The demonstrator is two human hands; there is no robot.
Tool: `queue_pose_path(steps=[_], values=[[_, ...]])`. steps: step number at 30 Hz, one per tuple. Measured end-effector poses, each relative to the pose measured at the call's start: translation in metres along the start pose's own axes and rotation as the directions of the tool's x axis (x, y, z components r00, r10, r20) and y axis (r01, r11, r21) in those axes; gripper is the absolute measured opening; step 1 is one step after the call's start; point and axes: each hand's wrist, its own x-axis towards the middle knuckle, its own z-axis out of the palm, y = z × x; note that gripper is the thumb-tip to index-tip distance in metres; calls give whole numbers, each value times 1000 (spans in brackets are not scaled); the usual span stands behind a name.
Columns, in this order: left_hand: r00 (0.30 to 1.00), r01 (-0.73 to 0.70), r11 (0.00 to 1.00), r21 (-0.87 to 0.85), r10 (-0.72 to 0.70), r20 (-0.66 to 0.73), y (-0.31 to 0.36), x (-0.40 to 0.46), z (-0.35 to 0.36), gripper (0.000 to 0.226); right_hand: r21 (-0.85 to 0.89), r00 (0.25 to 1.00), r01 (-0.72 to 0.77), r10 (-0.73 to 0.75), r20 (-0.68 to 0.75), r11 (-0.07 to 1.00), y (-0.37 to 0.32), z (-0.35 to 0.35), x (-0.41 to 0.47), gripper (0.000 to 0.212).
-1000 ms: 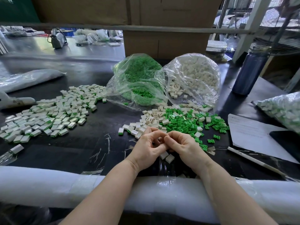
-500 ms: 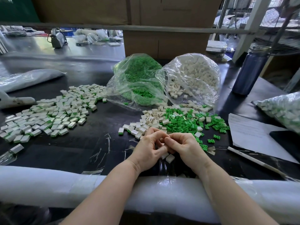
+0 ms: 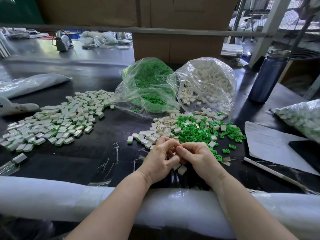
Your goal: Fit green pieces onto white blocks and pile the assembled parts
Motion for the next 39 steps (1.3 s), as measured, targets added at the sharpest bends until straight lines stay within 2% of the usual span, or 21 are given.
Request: queue_pose_path(steps=[16, 21, 26, 30, 37, 39], values=[[999, -46, 996, 75, 44, 22, -5, 2, 3, 21, 60, 1000, -2, 4, -31, 998, -1, 2, 0, 19], [998, -57, 996, 65, 57, 9, -5, 2, 2, 33, 60, 1000, -2, 3, -16, 998, -2, 2, -1, 18], [999, -48, 996, 70, 47, 18, -5, 2, 3, 15, 67, 1000, -16, 16, -3, 998, -3, 2, -1, 18], [999, -52, 997, 65, 51, 18, -7, 2, 3, 25, 65, 1000, -11, 12, -16, 998, -4, 2, -2, 17], [999, -50, 996, 72, 49, 24, -4, 1, 2, 21, 8, 999, -11, 11, -39, 1000, -3, 2, -1, 20], [999, -45, 997, 57, 44, 23, -3, 1, 2, 21, 49, 999, -22, 24, -32, 999, -3, 2, -1, 19]])
